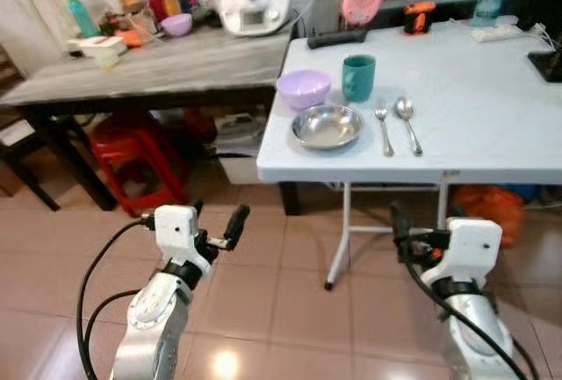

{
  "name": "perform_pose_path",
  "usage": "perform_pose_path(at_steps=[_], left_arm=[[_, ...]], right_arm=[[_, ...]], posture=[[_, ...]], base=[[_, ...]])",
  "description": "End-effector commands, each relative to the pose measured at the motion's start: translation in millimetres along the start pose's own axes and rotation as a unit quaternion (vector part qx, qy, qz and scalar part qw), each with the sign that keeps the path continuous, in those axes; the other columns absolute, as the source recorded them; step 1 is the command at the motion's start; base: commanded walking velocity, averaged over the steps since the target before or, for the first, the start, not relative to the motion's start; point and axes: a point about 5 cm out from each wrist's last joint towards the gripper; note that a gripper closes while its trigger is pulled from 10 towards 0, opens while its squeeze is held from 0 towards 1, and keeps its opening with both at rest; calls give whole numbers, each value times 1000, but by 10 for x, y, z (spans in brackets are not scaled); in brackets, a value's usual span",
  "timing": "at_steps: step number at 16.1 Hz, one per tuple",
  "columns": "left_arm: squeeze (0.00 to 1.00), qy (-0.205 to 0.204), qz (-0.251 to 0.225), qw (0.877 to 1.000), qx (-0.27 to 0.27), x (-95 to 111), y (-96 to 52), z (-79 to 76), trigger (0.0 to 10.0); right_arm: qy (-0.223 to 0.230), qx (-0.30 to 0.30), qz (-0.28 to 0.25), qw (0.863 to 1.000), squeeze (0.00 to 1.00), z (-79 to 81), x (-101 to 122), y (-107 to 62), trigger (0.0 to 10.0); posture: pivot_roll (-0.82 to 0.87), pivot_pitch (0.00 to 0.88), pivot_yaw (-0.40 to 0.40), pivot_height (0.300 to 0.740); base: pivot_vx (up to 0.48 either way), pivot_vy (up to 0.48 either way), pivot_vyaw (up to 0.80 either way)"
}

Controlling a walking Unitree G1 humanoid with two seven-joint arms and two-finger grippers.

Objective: Setting the table

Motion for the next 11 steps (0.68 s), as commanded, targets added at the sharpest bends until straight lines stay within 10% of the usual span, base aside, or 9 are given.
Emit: perform_pose_path(at_steps=[1,11], left_arm=[[0,8,-1,1000,4,31,-20,58,10000],[0,2,-2,1000,-9,35,-20,20,10000]], right_arm=[[6,10,-3,1000,0,64,14,8,10000],[3,7,-4,1000,0,53,27,10,10000]], posture=[[-101,0,137,740],[-104,0,131,740]], base=[[315,0,0],[393,0,0]])
Point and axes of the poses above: a point about 5 cm out from each wrist's last joint towards the gripper, its own y axis pointing out of the wrist towards the gripper, its own x axis along the axis of the wrist's last joint, z = x × y, and after that the axes turned 2 degrees about y, right-handed
